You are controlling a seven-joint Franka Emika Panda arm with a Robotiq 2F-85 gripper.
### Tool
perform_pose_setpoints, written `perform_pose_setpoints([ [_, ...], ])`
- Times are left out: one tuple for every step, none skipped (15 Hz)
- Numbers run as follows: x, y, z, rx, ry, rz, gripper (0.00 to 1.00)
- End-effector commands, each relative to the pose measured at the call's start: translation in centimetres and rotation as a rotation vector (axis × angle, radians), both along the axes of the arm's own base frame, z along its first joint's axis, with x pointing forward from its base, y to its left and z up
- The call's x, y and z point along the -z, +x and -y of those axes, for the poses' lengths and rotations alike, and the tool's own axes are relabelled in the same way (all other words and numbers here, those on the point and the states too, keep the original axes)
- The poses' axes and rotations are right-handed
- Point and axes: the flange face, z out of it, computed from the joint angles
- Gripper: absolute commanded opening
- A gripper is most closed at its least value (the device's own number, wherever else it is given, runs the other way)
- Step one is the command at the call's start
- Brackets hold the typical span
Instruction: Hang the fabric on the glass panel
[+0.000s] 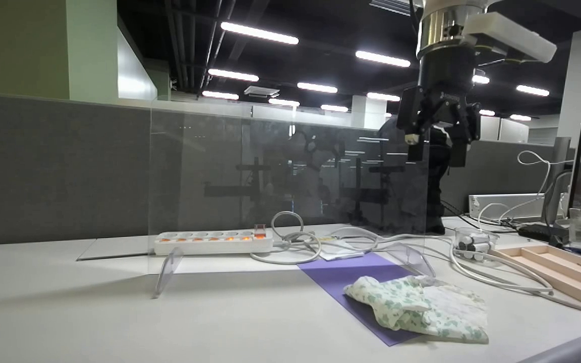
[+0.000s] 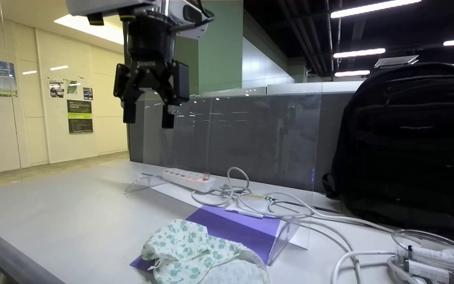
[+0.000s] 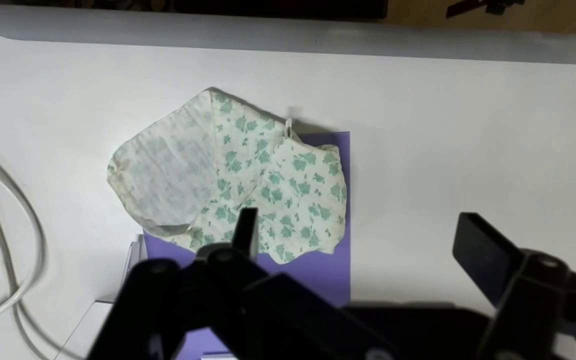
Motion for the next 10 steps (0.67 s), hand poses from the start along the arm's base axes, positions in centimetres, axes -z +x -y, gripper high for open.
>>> perform_pose_setpoints([
  [0.1,0.1,0.0,-0.002,0.000,-0.002,1.00],
  [0.0,0.1,0.0,-0.002,0.000,0.000,1.00],
  [-0.1,0.1,0.0,-0.003,0.000,0.004,1.00],
  [0.0,0.0,-0.1,-0.017,-0.018,0.011,1.00],
  [0.5,0.1,-0.3,-0.033,-0.033,0.019,1.00],
  [0.9,0.4,-0.4,-0.046,-0.045,0.035,1.00],
  [1.7,0.8,-0.6,-0.065,-0.046,0.046,1.00],
  [2.4,1.1,-0.7,-0.080,-0.048,0.062,1.00],
  [3.4,1.4,-0.9,-0.094,-0.047,0.077,1.00],
  [4.2,1.8,-0.9,-0.105,-0.054,0.094,1.00],
])
